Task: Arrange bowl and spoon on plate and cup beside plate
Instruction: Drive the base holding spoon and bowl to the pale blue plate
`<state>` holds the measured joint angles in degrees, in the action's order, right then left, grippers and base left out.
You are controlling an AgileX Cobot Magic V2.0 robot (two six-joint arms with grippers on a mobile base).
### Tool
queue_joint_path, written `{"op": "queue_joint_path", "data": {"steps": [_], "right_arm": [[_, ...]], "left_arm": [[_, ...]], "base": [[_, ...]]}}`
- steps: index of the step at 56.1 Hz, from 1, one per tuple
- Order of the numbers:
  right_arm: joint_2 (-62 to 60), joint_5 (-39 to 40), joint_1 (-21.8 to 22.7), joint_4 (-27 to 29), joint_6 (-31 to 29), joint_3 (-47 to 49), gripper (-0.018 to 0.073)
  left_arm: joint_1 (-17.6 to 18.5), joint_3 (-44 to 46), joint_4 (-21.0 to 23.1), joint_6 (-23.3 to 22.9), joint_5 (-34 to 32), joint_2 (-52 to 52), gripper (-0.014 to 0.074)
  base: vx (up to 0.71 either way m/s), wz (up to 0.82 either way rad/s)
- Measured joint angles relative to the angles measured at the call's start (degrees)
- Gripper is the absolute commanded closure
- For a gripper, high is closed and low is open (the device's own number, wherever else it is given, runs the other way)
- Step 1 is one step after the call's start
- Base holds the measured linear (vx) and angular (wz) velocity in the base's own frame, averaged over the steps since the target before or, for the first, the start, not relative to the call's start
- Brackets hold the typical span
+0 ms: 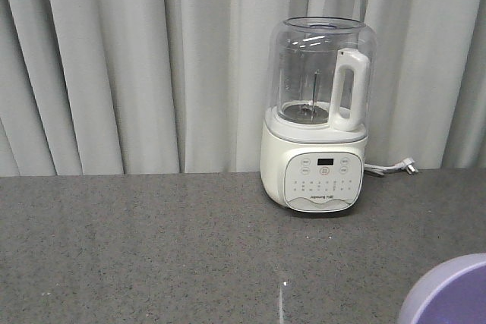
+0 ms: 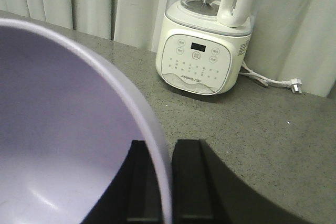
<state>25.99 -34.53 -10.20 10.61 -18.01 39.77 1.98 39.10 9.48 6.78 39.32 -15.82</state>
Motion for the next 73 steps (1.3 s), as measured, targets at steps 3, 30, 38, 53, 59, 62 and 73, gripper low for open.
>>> {"op": "queue_joint_path", "data": {"steps": [3,30,38,53,59,62,73], "right_arm": [[0.00,0.00,0.00,0.00,0.00,0.00,0.0568],[0.00,0.00,0.00,0.05,0.00,0.00,0.0568],[0.00,0.00,0.00,0.05,0.00,0.00,0.0568],[0.00,0.00,0.00,0.05,0.00,0.00,0.0568],[0.00,0.00,0.00,0.05,0.00,0.00,0.0568],[0.00,0.00,0.00,0.05,0.00,0.00,0.0568],[0.00,0.00,0.00,0.05,0.00,0.00,0.0568]], "left_arm": [[0.00,0.00,0.00,0.00,0.00,0.00,0.0596],[0.00,0.00,0.00,0.00,0.00,0.00,0.0596],[0.00,0.00,0.00,0.00,0.00,0.00,0.0596],[0.00,0.00,0.00,-0.02,0.00,0.00,0.0596],[0.00,0.00,0.00,-0.02,0.00,0.00,0.0596],[0.00,0.00,0.00,-0.02,0.00,0.00,0.0596],[0.00,0.00,0.00,-0.02,0.00,0.00,0.0596]], "base": [[0.00,0.00],[-0.02,-0.09],[-0.09,-0.38],[-0.15,-0.56],[-0.17,-0.62],[-0.17,-0.61],[-0.17,-0.59]]}}
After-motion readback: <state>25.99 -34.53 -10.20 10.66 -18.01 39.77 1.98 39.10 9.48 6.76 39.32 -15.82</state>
